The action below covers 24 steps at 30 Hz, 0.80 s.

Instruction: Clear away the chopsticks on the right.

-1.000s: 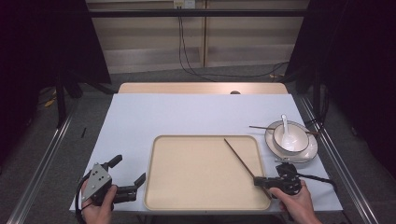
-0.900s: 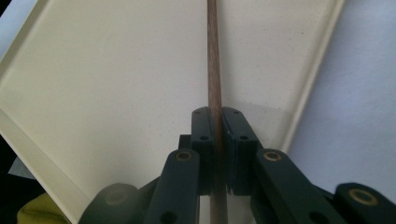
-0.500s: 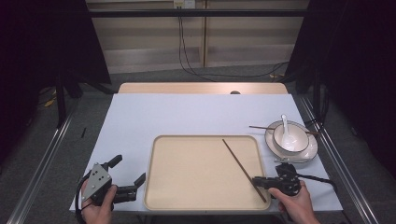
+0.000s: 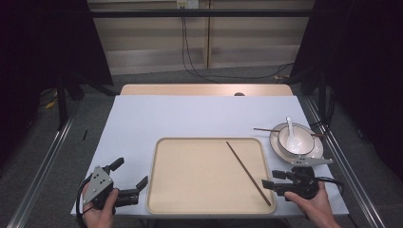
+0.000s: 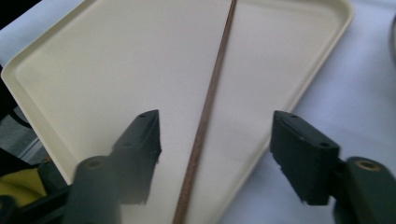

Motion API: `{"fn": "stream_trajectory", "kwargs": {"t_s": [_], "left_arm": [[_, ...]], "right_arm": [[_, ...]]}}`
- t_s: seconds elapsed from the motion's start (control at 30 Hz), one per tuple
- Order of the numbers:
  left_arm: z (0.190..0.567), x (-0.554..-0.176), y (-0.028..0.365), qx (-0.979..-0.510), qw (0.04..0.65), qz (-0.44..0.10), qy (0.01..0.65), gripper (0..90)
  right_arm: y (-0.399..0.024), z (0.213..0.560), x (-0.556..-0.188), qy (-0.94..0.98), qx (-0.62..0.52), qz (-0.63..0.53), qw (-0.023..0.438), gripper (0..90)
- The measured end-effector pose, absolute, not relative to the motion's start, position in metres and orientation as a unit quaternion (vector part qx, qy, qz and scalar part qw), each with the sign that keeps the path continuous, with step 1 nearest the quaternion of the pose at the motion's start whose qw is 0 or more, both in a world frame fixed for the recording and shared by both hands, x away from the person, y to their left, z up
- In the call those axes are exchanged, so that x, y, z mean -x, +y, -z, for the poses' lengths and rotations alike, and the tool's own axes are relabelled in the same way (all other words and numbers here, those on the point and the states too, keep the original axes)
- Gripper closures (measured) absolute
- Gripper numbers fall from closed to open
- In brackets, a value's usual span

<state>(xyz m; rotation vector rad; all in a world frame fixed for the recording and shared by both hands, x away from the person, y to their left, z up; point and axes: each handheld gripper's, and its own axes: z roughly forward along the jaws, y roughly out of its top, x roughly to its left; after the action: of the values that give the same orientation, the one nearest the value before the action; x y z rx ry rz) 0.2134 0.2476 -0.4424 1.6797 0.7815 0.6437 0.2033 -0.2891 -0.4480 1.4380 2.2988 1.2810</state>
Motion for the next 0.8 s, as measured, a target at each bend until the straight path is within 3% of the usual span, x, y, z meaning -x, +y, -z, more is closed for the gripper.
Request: {"fn": "stream_trajectory", "kwargs": {"t_s": [0.13, 0.33, 0.43, 0.57, 0.73, 0.8], "left_arm": [[0.443, -0.214, 0.248, -0.713, 0.556, -0.271, 0.33, 1.0], [0.443, -0.214, 0.248, -0.713, 0.554, -0.274, 0.331, 1.0], [0.443, -0.214, 0.247, -0.714, 0.552, -0.275, 0.332, 0.7], [0.443, -0.214, 0.246, -0.713, 0.552, -0.277, 0.331, 0.7], [0.443, -0.215, 0.245, -0.717, 0.553, -0.272, 0.327, 0.7], [0.443, -0.215, 0.246, -0.718, 0.551, -0.272, 0.327, 0.7]], "right_arm": [[-0.303, 0.436, -0.199, 0.757, -0.464, -0.449, 0.104, 26.2], [-0.325, 0.423, -0.194, 0.762, -0.425, -0.474, 0.116, 12.1], [-0.339, 0.416, -0.197, 0.761, -0.406, -0.496, 0.1, 13.9], [-0.361, 0.41, -0.208, 0.772, -0.394, -0.481, 0.133, 13.9], [-0.395, 0.403, -0.232, 0.776, -0.404, -0.468, 0.12, 14.8], [-0.409, 0.401, -0.241, 0.776, -0.401, -0.468, 0.136, 14.2]]}}
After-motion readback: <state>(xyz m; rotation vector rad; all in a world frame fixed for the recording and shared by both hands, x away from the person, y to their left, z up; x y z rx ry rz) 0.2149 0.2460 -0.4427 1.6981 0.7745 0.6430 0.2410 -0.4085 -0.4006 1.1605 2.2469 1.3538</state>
